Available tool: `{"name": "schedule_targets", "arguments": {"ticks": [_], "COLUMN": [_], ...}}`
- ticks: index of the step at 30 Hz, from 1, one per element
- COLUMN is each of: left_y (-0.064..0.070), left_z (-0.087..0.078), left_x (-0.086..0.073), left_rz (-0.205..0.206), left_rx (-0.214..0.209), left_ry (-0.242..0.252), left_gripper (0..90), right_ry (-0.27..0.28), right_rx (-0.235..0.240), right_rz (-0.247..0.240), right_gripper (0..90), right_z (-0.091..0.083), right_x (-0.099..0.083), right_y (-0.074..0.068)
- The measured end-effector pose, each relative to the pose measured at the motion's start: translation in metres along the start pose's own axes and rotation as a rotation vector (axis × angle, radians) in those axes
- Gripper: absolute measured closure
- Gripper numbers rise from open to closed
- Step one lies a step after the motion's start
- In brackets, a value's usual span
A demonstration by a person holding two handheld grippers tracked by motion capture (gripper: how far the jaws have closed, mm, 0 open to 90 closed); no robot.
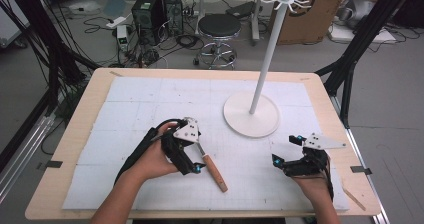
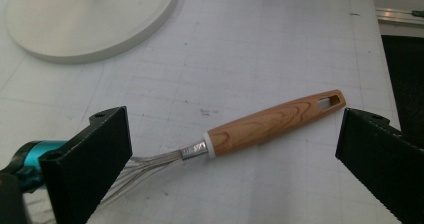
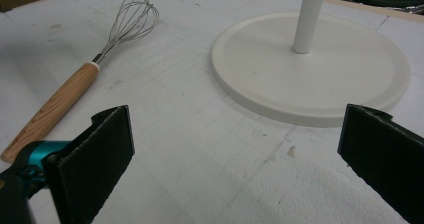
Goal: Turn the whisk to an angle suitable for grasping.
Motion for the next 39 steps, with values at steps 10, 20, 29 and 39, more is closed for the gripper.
{"name": "schedule_targets", "arguments": {"ticks": [10,20,29,39], "left_y": [-0.013,-0.011,-0.004,-0.001], "left_z": [0.021,0.048,0.068,0.073], "left_x": [0.024,0.019,0.01,-0.003], "left_rz": [0.062,0.119,0.191,0.23], "left_rx": [-0.072,-0.126,-0.16,-0.222], "left_ry": [-0.086,-0.234,-0.356,-0.435], "left_gripper": [1.9,2.0,11.1,27.8], "right_ry": [-0.006,-0.011,-0.008,-0.022], "right_rx": [-0.002,-0.005,-0.005,-0.008], "right_rz": [0.005,0.007,0.008,0.008], "right_gripper": [0.3,0.3,0.3,0.3], "right_z": [0.001,0.0,-0.001,0.001], "right_x": [-0.001,-0.003,-0.003,-0.005], "right_y": [0.001,0.002,0.005,0.004]}}
Point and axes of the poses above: each handheld gripper's, and its own axes: z roughly forward along the jaws, x roughly out of its top, y roughly to its right, the point moved 3 cm from there along z, roughly forward along the jaws, and after that the axes turned 12 degrees about z, right-handed, at the moved point
